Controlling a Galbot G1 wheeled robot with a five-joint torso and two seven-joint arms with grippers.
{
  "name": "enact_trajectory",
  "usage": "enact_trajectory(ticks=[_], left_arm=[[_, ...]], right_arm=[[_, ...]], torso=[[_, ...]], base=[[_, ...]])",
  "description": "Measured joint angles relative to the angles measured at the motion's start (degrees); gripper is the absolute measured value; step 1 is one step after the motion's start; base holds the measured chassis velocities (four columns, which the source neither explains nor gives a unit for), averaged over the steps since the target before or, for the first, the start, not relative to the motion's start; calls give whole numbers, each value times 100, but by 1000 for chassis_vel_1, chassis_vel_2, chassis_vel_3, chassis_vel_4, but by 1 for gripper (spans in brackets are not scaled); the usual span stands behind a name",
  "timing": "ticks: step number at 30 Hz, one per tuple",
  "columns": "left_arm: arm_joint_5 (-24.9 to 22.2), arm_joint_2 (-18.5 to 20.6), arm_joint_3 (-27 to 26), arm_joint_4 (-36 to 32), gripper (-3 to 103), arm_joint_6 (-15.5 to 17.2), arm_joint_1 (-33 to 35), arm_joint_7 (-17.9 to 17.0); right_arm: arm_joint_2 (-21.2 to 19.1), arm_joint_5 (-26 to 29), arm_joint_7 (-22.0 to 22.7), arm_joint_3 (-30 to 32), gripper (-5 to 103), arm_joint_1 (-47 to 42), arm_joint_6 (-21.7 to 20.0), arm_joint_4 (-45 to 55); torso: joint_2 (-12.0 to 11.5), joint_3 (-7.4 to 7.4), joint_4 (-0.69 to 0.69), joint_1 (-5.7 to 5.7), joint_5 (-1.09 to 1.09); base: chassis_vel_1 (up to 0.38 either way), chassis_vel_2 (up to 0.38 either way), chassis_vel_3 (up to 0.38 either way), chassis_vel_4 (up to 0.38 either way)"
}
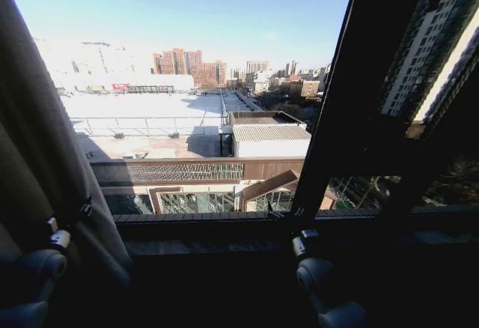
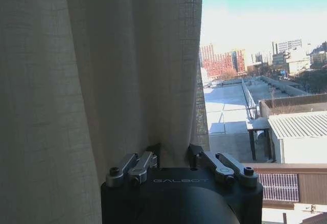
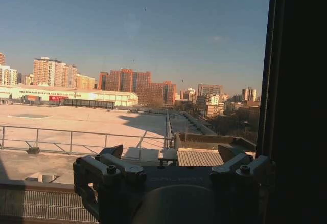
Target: Open the curtains by pulling them apart, changing their state from closed to fully open.
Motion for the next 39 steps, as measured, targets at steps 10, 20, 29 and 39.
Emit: enact_trajectory(ticks=[10,20,29,39], left_arm=[[-11,6,-12,-11,1,12,-9,-27],[-491,-154,-13,120,0,633,-613,-1551],[-406,-33,-495,1345,0,706,-1389,-3297],[-88,453,-998,2326,0,416,-1705,-3630]], right_arm=[[-6,-2,1,-3,100,-33,8,44],[-25,-6,3,-55,100,1,9,56],[-43,-7,1,-63,100,-9,9,96],[-75,15,-2,-53,100,47,13,97]], torso=[[0,0,0,0,0],[0,0,-1,1,1],[0,0,0,0,2],[0,0,2,0,-2]], base=[[0,0,0,0],[0,0,0,0],[0,0,0,0],[0,0,0,0]])
